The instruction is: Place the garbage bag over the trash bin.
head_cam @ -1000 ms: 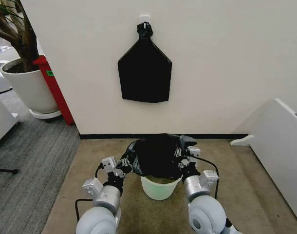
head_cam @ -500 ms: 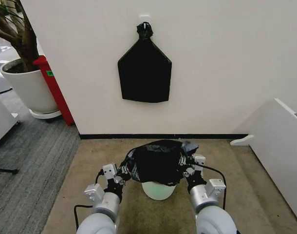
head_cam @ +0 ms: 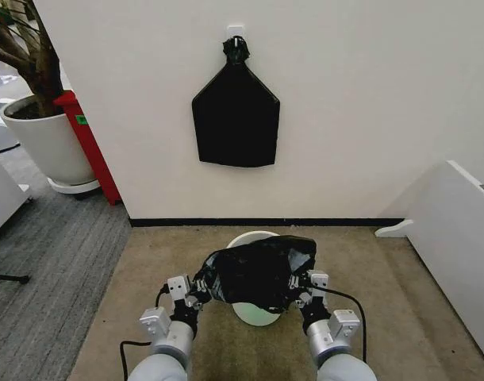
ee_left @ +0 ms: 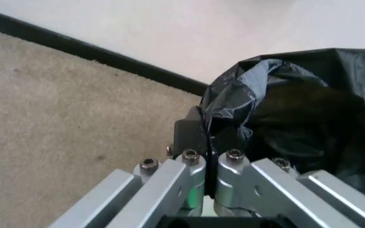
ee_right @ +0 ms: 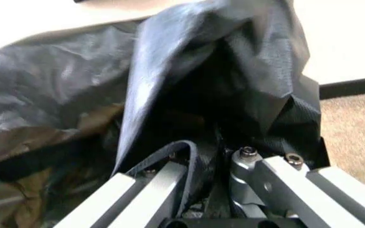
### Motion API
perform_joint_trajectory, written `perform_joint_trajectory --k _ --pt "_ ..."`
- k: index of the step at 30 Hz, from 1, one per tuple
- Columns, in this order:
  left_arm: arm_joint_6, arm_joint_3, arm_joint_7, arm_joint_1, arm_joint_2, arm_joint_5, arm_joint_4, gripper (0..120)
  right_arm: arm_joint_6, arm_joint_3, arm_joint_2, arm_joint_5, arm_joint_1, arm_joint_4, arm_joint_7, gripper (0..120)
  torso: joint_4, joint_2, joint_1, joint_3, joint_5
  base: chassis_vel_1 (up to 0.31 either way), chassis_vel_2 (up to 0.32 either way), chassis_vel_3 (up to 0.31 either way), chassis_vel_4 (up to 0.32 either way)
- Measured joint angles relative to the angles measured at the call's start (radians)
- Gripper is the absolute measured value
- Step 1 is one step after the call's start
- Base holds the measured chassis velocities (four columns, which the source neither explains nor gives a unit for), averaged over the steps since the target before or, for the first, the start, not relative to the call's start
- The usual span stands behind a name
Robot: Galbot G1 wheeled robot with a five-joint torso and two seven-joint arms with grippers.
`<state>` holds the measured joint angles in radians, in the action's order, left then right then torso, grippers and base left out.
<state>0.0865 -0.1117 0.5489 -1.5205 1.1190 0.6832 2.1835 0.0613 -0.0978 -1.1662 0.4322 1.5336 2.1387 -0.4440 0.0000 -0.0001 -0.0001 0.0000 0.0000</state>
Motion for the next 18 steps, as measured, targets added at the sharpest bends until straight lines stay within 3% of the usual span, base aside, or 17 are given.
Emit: perform_joint_trajectory --k 18 --pt "-0.031 0.017 -0.019 0.012 0.012 -0.066 -0.069 0 -0.038 0.018 -0.020 -0.033 0.002 -0.076 0.012 0 0.0001 0.000 0.000 0.000 0.0000 0.000 0.000 0.000 0.000"
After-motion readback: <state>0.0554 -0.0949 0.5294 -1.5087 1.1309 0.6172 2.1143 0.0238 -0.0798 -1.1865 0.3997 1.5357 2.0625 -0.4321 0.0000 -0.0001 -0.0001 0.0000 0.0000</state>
